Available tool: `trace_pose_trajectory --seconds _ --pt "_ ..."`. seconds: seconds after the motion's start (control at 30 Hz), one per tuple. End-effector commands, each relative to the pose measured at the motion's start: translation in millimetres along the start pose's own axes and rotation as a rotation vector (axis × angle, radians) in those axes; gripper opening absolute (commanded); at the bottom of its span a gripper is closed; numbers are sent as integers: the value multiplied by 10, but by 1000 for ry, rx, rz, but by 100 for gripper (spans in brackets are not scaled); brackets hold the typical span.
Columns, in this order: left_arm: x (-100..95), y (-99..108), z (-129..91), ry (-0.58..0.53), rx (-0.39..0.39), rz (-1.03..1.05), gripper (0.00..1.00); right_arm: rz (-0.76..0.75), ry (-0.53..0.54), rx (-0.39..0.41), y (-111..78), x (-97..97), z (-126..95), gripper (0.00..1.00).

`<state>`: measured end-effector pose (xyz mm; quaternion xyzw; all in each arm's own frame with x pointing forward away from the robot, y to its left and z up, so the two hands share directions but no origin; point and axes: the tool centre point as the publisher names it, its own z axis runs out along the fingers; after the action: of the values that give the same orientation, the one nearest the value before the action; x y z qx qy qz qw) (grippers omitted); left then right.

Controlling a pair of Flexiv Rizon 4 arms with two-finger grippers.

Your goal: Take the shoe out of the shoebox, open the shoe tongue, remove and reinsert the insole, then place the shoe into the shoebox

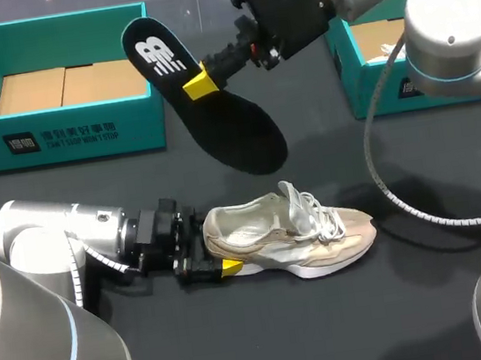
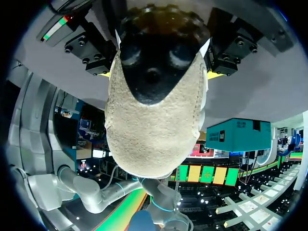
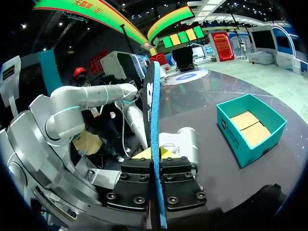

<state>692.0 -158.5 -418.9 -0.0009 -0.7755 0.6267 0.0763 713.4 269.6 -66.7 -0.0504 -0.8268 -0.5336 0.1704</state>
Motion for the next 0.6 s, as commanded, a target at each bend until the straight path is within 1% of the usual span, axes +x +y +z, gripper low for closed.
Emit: trace_pose_trajectory --seconds 0.03,0.17,0.2,0.3,0.6 --pt "-8 14 0 0 -1 -1 0 -11 -34 -53 14 92 -220 0" --pt "-8 14 0 0 -1 -1 0 -25 -80 -98 46 282 -485 0" --pt "-8 14 0 0 -1 -1 0 -42 -85 -122 56 332 -559 0" --pt "-8 14 0 0 -1 -1 0 -28 -101 -124 134 465 -803 0" --pt "-8 14 0 0 -1 -1 0 -28 -101 -124 134 465 -803 0"
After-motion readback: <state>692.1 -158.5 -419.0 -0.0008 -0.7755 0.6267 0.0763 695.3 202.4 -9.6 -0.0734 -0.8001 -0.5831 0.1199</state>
